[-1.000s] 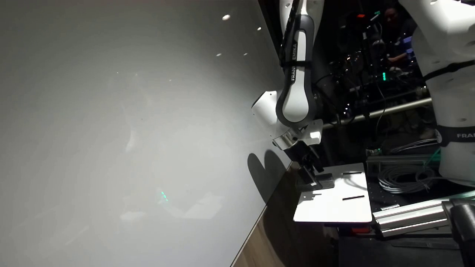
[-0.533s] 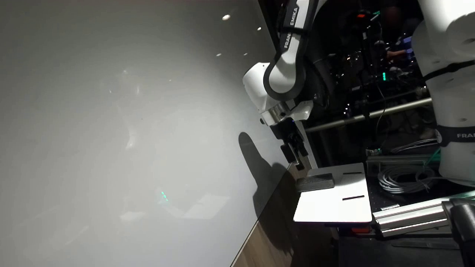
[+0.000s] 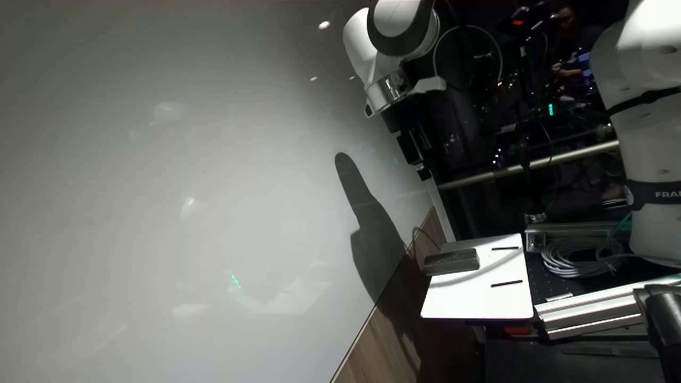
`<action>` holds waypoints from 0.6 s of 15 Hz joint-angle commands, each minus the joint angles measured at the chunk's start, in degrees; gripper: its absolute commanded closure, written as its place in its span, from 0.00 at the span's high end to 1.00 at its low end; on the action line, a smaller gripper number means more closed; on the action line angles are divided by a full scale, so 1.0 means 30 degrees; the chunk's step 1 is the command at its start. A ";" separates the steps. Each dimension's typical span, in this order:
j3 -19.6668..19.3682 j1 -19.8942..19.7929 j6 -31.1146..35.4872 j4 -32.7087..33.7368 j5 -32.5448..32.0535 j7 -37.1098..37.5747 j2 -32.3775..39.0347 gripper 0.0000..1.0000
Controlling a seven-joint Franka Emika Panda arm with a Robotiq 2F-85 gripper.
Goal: Use the duster to wipe the whiteboard
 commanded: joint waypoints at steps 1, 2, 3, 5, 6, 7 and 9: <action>-0.1056 0.0369 -0.1499 0.0353 0.0869 -0.2205 -0.2028 1.00; -0.1218 0.0408 -0.1607 0.0454 0.0949 -0.2651 -0.2436 1.00; -0.1293 0.0446 -0.1775 0.0563 0.0974 -0.2978 -0.2795 1.00; -0.1403 0.0544 -0.2036 0.0642 0.1061 -0.3538 -0.3405 1.00; -0.1391 0.0594 -0.2325 0.0697 0.1073 -0.3624 -0.3637 1.00; -0.1414 0.0673 -0.2536 0.0724 0.1095 -0.3762 -0.3851 1.00; -0.1298 0.0789 -0.3047 0.0709 0.1086 -0.3648 -0.4194 1.00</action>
